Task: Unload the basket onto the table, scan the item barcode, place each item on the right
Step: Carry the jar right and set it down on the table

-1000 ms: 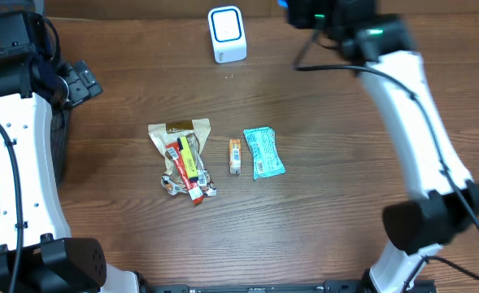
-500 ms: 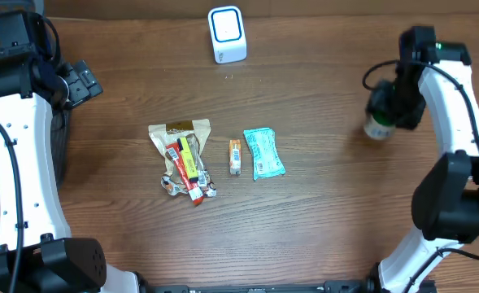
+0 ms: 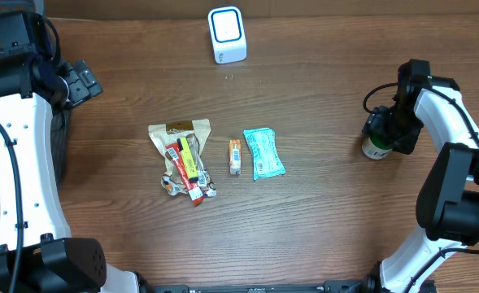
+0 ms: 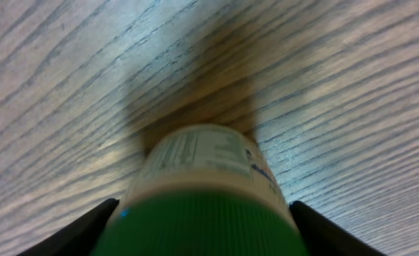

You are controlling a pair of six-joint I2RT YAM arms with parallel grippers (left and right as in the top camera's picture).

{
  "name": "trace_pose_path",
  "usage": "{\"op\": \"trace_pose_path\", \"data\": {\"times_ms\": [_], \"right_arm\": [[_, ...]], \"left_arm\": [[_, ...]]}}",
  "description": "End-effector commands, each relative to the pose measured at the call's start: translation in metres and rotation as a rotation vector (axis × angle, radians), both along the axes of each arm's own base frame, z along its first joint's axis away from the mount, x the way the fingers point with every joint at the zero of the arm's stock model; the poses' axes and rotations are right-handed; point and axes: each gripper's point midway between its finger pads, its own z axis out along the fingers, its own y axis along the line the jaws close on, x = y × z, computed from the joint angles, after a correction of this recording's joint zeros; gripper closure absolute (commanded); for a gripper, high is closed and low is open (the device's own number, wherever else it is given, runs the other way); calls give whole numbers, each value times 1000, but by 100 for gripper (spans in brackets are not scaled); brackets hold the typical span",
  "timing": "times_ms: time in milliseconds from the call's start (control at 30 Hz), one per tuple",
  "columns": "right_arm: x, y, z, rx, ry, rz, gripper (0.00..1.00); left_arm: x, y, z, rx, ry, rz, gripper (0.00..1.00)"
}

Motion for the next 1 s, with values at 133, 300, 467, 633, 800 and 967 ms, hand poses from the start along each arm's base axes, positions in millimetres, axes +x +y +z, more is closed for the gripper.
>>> {"op": "trace_pose_path", "data": {"times_ms": [133, 300, 467, 633, 800, 967], "right_arm": [[2, -1, 8, 1, -24, -7, 20], [25, 10, 69, 71, -130, 3, 21], [26, 49, 121, 151, -190, 93, 34], [12, 104, 121, 211, -137, 264, 35], [1, 162, 119, 221, -117, 419, 36], [-4, 212, 105, 232, -138, 525, 37]], "left_arm": [[-1, 2, 14, 24, -34, -4, 0], [-1, 2, 14, 24, -34, -4, 0], [-1, 2, 14, 24, -34, -4, 0], [-1, 2, 14, 24, -34, -4, 0], [-1, 2, 14, 24, -34, -4, 0], [-1, 2, 14, 24, -34, -4, 0]]}}
